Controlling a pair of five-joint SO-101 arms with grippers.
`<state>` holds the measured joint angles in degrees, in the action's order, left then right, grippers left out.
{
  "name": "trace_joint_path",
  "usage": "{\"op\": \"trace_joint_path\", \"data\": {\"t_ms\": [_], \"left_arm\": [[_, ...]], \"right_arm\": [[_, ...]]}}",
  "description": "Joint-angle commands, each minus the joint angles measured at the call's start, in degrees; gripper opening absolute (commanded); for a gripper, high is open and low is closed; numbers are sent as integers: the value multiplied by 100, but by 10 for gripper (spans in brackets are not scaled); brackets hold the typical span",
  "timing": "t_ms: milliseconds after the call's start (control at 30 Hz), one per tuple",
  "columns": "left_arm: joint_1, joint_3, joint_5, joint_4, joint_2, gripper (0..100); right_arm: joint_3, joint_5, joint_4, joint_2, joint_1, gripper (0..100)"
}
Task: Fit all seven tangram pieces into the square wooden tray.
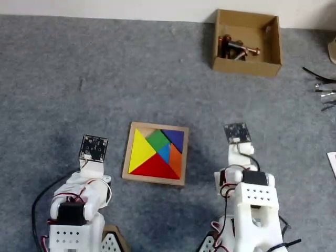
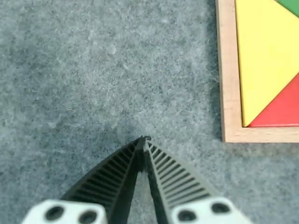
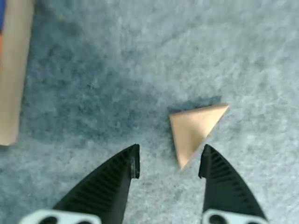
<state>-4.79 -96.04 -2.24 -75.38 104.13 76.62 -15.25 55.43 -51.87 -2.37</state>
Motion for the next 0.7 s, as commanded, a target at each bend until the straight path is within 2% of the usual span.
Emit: {"op": "trace_joint_path", "data": {"t_ms": [0, 367, 667], "left_arm": [[-48, -110, -26, -26, 31, 5], [-48, -110, -26, -26, 31, 5], [-48, -110, -26, -26, 31, 5]], "right_arm": [[66, 35, -576, -84, -409, 202], [101, 105, -778, -119, -523, 202], [48, 703, -787, -119, 31, 202]]}}
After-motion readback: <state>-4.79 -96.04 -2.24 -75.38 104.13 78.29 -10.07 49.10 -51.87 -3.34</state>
